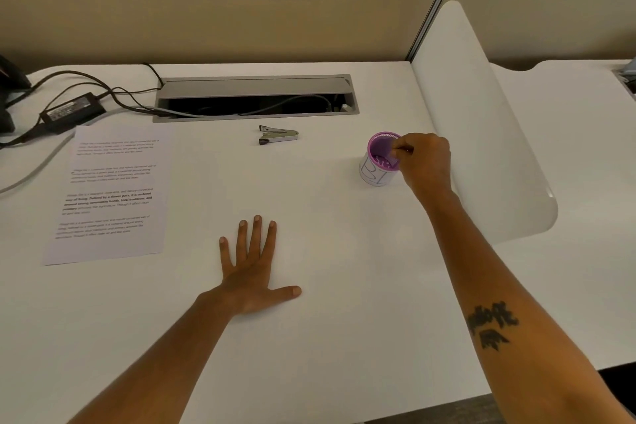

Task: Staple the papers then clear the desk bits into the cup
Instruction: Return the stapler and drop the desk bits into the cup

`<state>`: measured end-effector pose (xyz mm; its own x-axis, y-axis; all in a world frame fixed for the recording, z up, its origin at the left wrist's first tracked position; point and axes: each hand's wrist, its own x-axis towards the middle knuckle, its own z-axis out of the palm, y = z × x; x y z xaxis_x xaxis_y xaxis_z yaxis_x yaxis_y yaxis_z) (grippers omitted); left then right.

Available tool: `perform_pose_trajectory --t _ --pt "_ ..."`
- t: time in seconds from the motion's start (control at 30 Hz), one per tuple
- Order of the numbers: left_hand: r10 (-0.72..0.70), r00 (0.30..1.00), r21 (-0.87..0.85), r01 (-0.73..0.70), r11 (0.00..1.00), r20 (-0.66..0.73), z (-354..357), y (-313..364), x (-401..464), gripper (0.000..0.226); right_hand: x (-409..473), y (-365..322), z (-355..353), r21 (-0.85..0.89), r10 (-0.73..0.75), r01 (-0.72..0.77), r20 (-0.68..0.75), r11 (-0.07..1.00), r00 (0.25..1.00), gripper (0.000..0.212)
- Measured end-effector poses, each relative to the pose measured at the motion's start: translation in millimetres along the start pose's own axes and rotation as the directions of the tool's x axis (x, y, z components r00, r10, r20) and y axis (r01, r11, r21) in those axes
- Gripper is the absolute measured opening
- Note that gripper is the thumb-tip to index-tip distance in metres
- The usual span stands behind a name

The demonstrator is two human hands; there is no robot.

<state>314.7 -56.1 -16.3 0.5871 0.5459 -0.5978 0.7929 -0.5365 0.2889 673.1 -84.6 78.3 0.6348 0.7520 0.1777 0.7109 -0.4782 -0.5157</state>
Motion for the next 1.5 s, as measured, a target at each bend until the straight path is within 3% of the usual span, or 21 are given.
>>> perform_pose_trajectory --t 0.27,0.4,0.63,0.93,1.3,1.5 --pt "0.000 1.000 -0.004 0.000 1.000 0.000 -0.4 -0.3 -0.6 0.140 -27.9 2.0 1.1 0.158 -0.008 0.026 -0.118 0.987 0.993 0.010" --pt "0.001 1.000 -0.004 -0.001 1.000 0.002 0.3 0.5 -0.7 0.139 -72.9 4.0 14.9 0.247 0.031 -0.017 -0.051 0.969 0.998 0.006" --pt "-0.003 1.000 -0.012 0.003 1.000 -0.003 0.0 0.1 -1.8 0.139 -127.7 28.1 55.1 0.091 0.091 -0.108 0.170 0.990 0.981 0.005" --pt "0.000 1.000 -0.001 0.000 1.000 -0.001 0.9 2.0 -2.1 0.139 -128.5 23.7 68.8 0.035 0.064 -0.072 0.175 0.997 0.982 0.004" --pt "0.010 1.000 -0.011 -0.010 1.000 0.002 0.9 2.6 -1.6 0.140 -133.0 18.3 84.0 -0.149 0.066 -0.043 0.156 0.988 0.985 0.020" --pt "-0.004 1.000 -0.007 0.004 1.000 0.005 1.1 0.5 -3.2 0.139 -135.9 16.4 85.6 -0.148 0.057 -0.019 0.259 0.989 0.964 0.024"
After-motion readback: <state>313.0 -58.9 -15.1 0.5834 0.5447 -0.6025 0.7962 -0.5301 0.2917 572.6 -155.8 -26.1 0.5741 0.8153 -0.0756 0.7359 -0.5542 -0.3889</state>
